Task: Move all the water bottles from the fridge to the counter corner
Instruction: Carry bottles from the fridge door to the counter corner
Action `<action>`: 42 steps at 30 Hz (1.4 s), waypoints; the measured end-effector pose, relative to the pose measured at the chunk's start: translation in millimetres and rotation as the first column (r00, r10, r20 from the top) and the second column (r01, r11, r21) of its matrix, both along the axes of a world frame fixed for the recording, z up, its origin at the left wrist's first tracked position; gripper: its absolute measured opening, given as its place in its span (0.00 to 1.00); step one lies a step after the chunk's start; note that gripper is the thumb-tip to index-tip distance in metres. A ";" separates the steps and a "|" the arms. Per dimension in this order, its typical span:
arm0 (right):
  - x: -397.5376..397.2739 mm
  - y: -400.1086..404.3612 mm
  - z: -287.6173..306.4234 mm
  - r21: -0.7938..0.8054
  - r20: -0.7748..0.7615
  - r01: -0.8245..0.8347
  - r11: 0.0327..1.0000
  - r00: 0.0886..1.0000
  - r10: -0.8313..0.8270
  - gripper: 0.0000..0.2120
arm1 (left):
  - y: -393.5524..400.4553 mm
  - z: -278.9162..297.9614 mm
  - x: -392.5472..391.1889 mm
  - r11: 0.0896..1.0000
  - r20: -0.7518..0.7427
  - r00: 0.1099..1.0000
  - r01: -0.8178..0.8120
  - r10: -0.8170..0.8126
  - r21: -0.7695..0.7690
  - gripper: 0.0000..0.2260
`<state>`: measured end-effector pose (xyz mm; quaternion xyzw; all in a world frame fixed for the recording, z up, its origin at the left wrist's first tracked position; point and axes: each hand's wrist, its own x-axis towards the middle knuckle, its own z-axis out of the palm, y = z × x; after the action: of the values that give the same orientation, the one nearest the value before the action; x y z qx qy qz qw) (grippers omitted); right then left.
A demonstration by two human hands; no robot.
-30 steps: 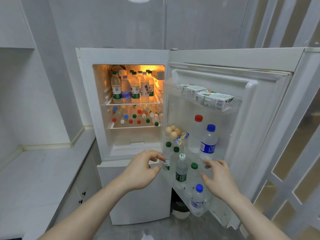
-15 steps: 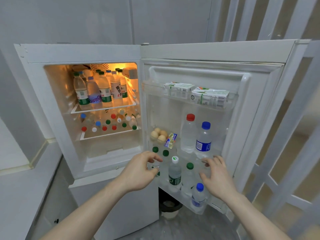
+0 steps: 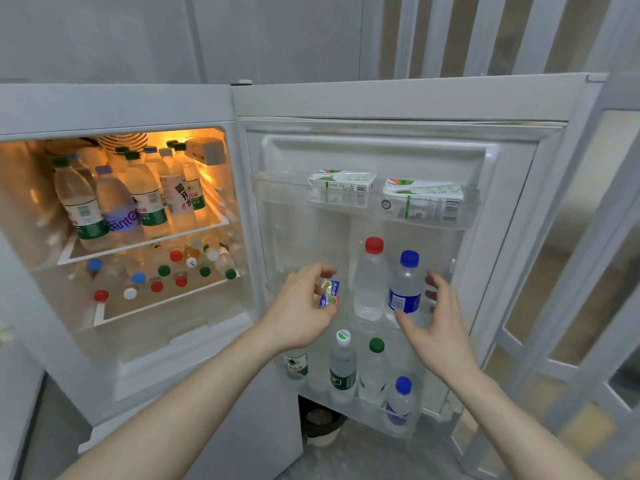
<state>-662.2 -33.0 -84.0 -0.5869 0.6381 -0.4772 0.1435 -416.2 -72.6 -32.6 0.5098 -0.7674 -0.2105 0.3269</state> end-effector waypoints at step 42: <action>-39.4 -45.5 -11.4 0.070 0.241 -0.408 0.910 0.892 0.381 0.20 | 56.1 -17.4 -77.7 0.913 -0.495 0.793 -0.408 0.355 0.002 0.26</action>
<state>-701.7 -78.5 -95.4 -0.6376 0.5127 -0.4618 0.3427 -493.9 -16.5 -50.0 0.5667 -0.5517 -0.2206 0.5707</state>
